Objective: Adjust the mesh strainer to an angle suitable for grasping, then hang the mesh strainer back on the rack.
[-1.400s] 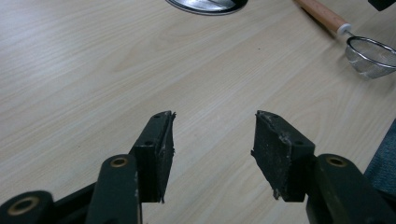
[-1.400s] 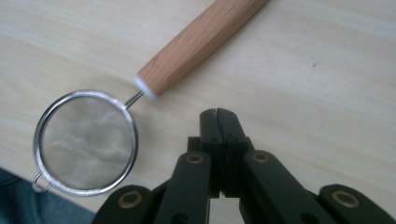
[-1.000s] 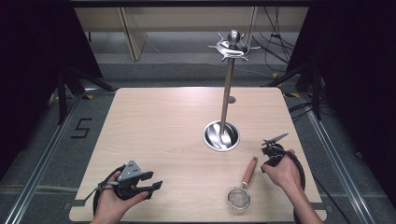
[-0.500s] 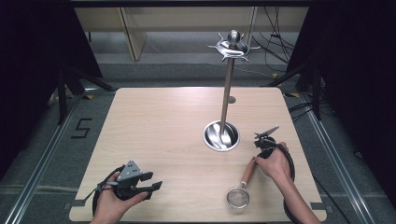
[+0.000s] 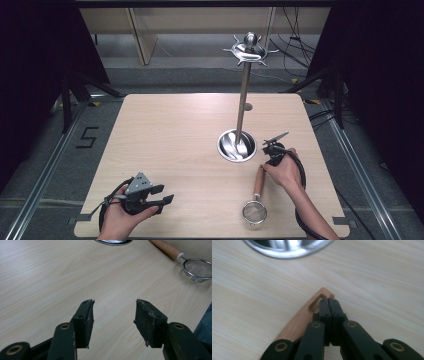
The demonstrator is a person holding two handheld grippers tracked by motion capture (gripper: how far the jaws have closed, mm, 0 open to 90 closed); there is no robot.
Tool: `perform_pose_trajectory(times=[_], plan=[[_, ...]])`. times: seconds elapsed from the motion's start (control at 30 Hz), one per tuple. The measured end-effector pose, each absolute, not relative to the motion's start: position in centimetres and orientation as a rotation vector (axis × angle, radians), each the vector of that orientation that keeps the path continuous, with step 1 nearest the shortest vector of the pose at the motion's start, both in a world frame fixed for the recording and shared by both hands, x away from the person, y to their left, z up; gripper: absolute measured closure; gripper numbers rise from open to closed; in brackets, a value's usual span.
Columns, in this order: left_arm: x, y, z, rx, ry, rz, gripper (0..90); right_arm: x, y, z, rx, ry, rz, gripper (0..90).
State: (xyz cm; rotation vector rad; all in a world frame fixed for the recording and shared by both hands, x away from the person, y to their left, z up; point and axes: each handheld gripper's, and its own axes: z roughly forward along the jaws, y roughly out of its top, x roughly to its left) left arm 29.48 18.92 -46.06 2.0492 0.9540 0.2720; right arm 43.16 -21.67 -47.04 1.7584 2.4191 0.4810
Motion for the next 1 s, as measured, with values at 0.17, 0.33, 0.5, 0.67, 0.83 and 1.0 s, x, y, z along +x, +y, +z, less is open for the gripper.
perform_pose_trajectory(times=[0.17, 0.33, 0.5, 0.67, 0.83, 1.0], plan=[[29.4, 18.5, -46.1, 2.031, 0.953, 0.281, 47.9, 42.8, -20.4, -46.9, 1.693, 2.45, 0.479, 89.9], [29.5, 18.2, -46.1, 2.024, 0.951, 0.265, 47.4, 42.1, -20.0, -46.1, 1.712, 2.405, 0.531, 79.1], [29.7, 18.4, -46.2, 2.043, 0.968, 0.283, 46.6, 41.1, -20.3, -44.5, 1.758, 2.374, 0.624, 62.1], [29.6, 18.7, -46.3, 2.037, 0.981, 0.278, 46.6, 40.4, -20.3, -43.8, 1.749, 2.431, 0.619, 56.2], [29.8, 18.9, -46.3, 2.051, 0.986, 0.293, 46.4, 39.5, -19.5, -44.1, 1.836, 2.466, 0.506, 42.9], [29.7, 18.8, -46.2, 2.04, 0.983, 0.29, 46.0, 39.6, -19.5, -44.6, 1.846, 2.425, 0.471, 36.3]])
